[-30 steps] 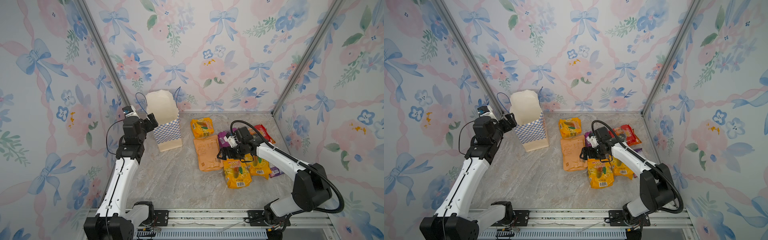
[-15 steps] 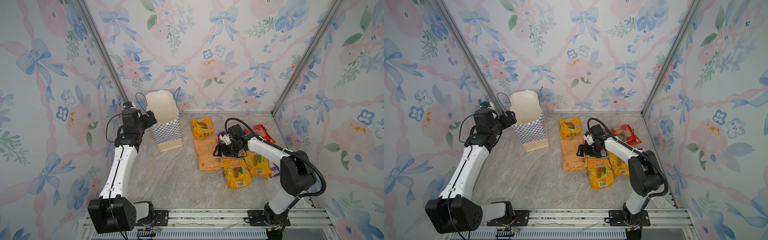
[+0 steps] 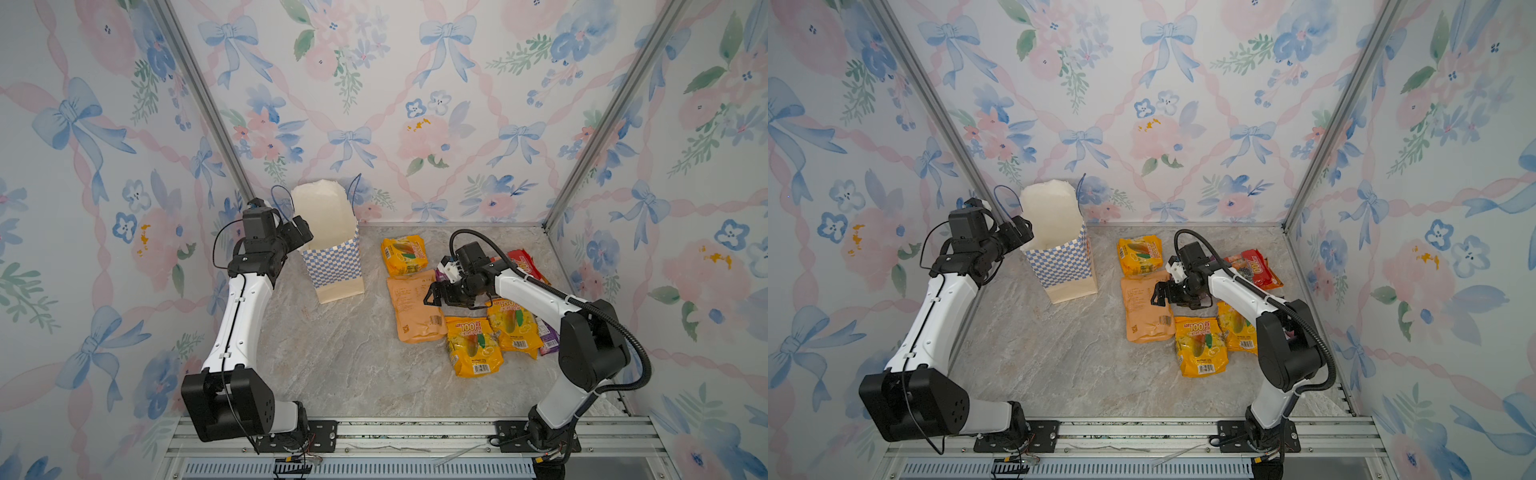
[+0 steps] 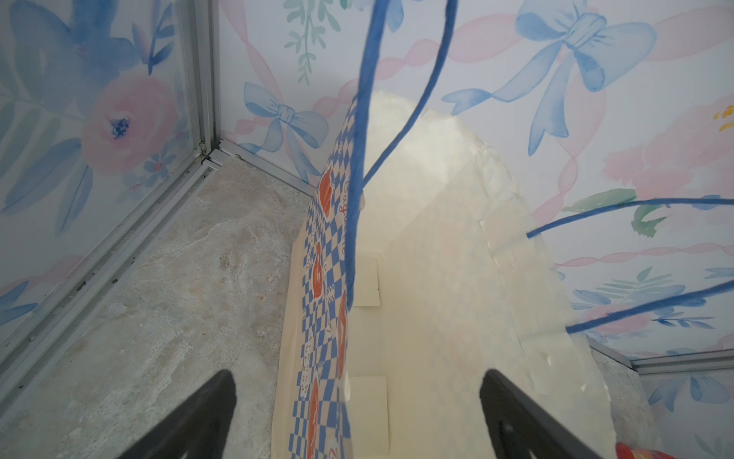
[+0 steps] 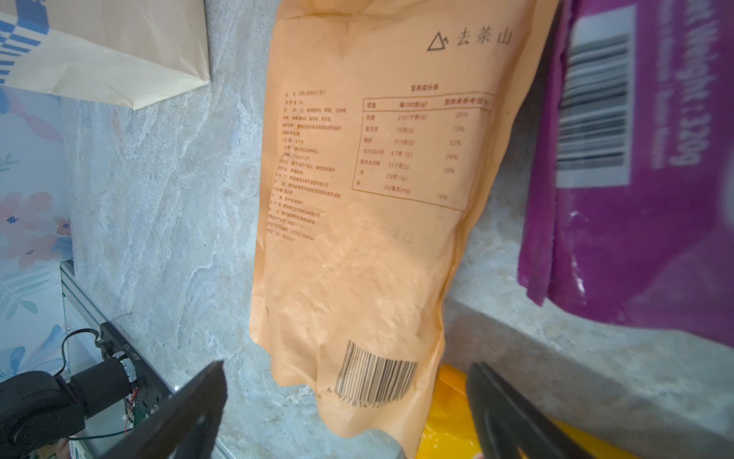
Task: Place the snacks into the paper bag
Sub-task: Pick up the snack at the center of the table.
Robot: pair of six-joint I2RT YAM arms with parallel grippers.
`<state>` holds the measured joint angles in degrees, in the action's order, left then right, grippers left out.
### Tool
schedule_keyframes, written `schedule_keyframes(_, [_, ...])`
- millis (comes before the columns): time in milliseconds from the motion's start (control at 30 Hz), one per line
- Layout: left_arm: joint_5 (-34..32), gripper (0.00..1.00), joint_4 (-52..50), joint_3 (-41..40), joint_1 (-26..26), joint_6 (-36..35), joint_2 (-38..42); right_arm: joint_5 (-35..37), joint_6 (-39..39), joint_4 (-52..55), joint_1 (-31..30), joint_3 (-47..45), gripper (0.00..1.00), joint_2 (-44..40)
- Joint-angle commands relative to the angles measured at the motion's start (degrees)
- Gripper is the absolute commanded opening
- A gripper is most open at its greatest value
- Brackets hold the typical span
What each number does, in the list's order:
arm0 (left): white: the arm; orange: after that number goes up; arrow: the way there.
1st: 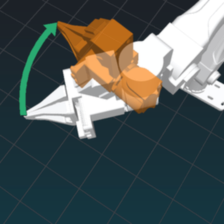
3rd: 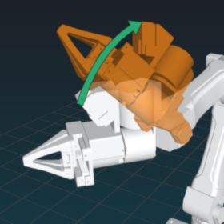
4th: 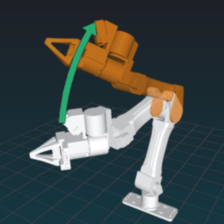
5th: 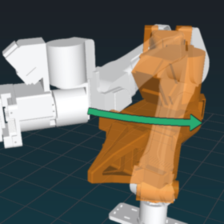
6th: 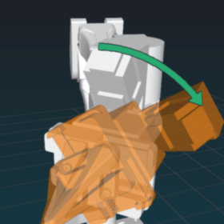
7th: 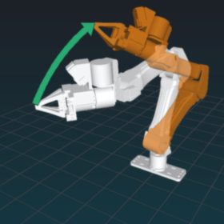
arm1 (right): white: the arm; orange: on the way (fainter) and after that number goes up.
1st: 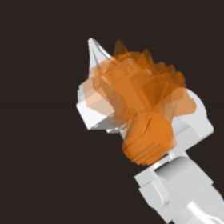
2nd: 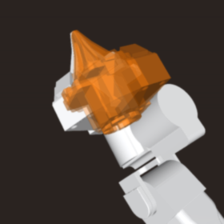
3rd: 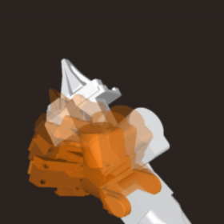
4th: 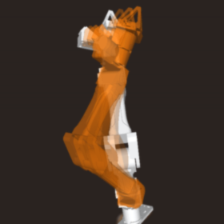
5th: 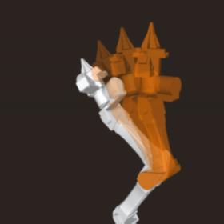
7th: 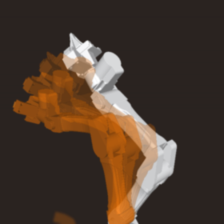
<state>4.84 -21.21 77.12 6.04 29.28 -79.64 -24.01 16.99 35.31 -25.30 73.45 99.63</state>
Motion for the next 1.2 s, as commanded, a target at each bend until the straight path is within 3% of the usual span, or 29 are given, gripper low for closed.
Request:
schedule_keyframes(0, [2.2,0.98,-1.4,0.6,0.4,0.2,-0.2,0.0,0.5,1.1,-0.3,1.4,0.97,0.6])
schedule_keyframes(300, [4.4,0.98,-0.7,0.9,0.4,-1.8,0.0,-0.8,1.0,-0.2,-0.4,0.0,0.96,0.0])
schedule_keyframes(533, [0.9,0.98,-0.1,-1.2,0.5,-1.4,1.2,-0.7,0.8,0.1,-0.4,0.2,0.97,-0.4])
schedule_keyframes(733, [2.5,0.80,-0.2,-0.8,0.5,-0.4,-0.9,-0.4,0.8,0.4,-0.4,0.2,0.96,-0.5])
schedule_keyframes(933, [2.7,0.76,-0.2,-0.8,0.5,-0.2,-0.7,-0.1,0.6,0.6,-0.4,-0.1,0.96,-1.0])
schedule_keyframes(1167, [2.2,0.65,-0.3,-1.5,0.5,-0.7,-0.7,0.0,0.8,0.5,-0.4,-0.2,0.96,-1.1])
